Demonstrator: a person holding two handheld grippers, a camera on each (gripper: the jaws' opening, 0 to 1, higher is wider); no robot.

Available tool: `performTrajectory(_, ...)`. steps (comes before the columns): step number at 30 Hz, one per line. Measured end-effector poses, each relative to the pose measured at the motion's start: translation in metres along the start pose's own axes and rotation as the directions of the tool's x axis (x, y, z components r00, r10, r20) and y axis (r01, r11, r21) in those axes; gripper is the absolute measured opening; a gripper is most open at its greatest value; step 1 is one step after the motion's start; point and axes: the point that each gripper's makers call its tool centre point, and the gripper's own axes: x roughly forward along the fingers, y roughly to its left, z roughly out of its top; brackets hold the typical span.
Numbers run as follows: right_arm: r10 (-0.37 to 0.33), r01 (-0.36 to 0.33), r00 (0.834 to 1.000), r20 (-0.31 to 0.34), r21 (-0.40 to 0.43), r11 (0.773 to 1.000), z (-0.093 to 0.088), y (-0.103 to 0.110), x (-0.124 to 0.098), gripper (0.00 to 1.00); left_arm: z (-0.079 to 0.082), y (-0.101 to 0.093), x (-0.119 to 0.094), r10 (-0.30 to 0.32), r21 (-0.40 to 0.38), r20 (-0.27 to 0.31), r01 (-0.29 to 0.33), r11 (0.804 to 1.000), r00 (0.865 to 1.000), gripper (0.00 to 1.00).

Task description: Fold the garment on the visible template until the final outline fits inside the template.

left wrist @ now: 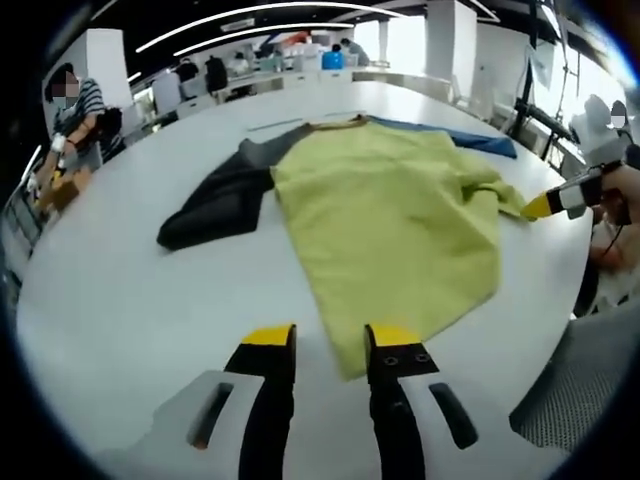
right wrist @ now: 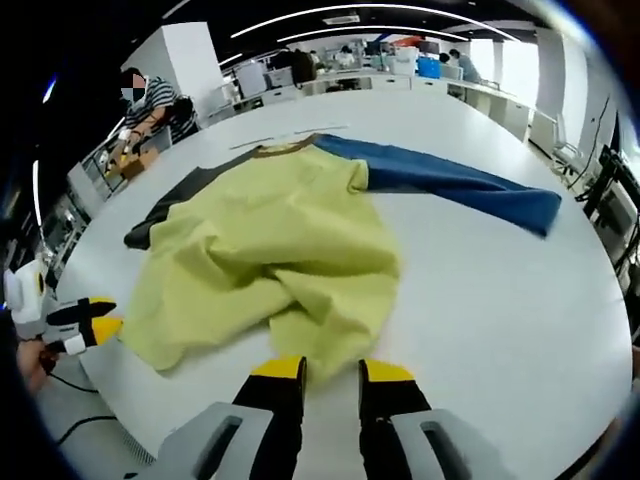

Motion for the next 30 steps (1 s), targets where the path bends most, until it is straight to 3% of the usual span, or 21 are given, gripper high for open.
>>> performTrajectory(4, -0.035, 0.034, 0.999, -0.005, -0.033, 0.999, -0.002, 0.000, 0.000, 0.11, -0.005, 0.001, 0.000, 0.006, 0.022, -0.021, -0.006, 1.000, 1.000, 0.21)
performTrajectory(10, -0.083, 0.083, 0.997, 0.000, -0.110, 0.991, -0.002, 0.002, 0.001, 0.08, -0.005, -0.004, 0.000, -0.004, 0.050, -0.008, 0.005, 0.999, 1.000, 0.15)
performTrajectory(14, -0.070, 0.070, 0.998, -0.001, -0.084, 0.994, -0.002, 0.005, 0.003, 0.01, -0.005, -0.009, -0.001, -0.008, 0.082, -0.017, 0.010, 0.997, 1.000, 0.11)
performTrajectory(19, -0.038, 0.038, 0.999, 0.013, 0.004, 0.999, -0.002, 0.003, 0.002, 0.00, -0.007, -0.012, -0.002, -0.023, 0.043, -0.036, 0.024, 0.999, 0.999, 0.11)
performTrajectory(23, -0.017, 0.017, 1.000, 0.015, 0.012, 1.000, -0.002, 0.003, 0.002, 0.00, -0.012, -0.012, -0.006, -0.040, -0.004, -0.051, 0.040, 0.999, 0.998, 0.14)
performTrajectory(30, -0.006, 0.006, 1.000, 0.015, -0.009, 1.000, -0.002, 0.005, 0.002, 0.00, -0.015, -0.016, -0.007, -0.057, -0.049, -0.046, 0.055, 0.997, 0.997, 0.10)
